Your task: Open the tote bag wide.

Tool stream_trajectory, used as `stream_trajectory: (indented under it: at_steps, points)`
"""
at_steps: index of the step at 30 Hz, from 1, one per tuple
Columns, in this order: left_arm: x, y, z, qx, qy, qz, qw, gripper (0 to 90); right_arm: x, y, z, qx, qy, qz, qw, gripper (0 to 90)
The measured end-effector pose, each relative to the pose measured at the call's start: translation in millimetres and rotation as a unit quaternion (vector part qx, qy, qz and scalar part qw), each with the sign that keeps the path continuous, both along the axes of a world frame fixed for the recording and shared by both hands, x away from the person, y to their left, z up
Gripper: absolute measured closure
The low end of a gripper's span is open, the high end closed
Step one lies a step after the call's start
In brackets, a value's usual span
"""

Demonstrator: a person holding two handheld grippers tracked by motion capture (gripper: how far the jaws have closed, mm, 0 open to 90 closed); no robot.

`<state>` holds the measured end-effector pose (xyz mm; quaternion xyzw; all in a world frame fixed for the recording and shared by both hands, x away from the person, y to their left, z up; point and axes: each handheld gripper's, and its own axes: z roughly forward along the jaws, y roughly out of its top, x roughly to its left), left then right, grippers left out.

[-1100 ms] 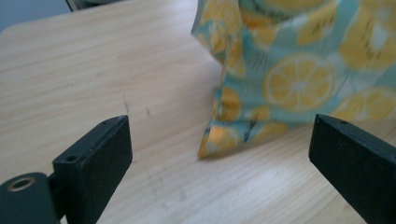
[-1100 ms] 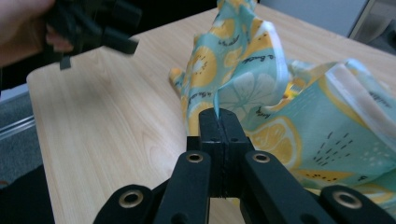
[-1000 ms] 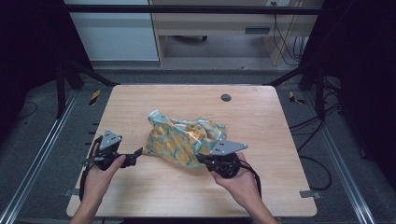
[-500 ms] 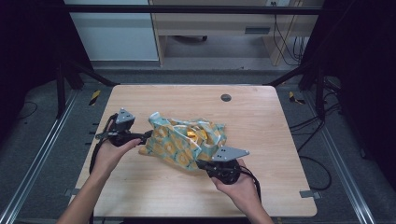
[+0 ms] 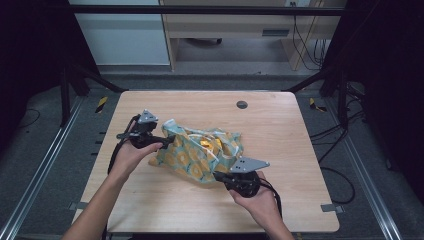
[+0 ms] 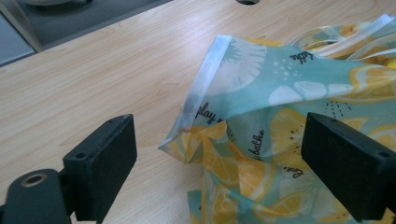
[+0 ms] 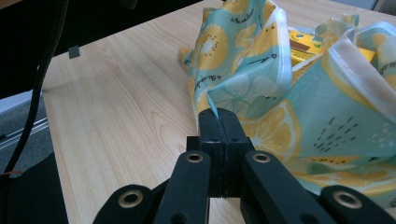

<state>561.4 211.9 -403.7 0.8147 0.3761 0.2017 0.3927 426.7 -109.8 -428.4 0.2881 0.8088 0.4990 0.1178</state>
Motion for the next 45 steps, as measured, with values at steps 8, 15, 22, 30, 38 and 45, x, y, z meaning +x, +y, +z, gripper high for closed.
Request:
stream_trajectory:
  at_steps: [8,15,22,30,38,45]
  points:
    - [0.3,-7.5,-1.8,0.018,0.007,-0.031,0.9993,40.7,0.2,-3.9,-1.6,0.003,0.003,-0.002,1.0000,90.0]
    - [-5.4,-7.8,-2.5,0.025,0.013,-0.041,0.9988,78.7,0.0,-4.6,-1.3,0.005,0.002,-0.005,1.0000,90.0]
    - [-11.1,-2.9,-3.2,0.017,0.004,-0.031,0.9994,90.0,0.2,-7.9,0.0,0.007,0.001,-0.009,0.9999,90.0]
    - [-49.8,7.5,0.1,-0.001,-0.032,-0.040,0.9987,90.0,-7.7,-16.6,6.9,0.006,-0.012,-0.021,0.9997,90.0]
    - [-92.4,17.9,1.3,-0.026,-0.054,-0.062,0.9963,90.0,-17.2,-31.5,-1.6,-0.012,-0.006,-0.026,0.9996,90.0]
    - [-122.0,26.9,-2.7,-0.043,-0.065,-0.077,0.9940,90.0,-20.8,-41.2,-11.0,-0.022,0.005,-0.026,0.9994,89.3]
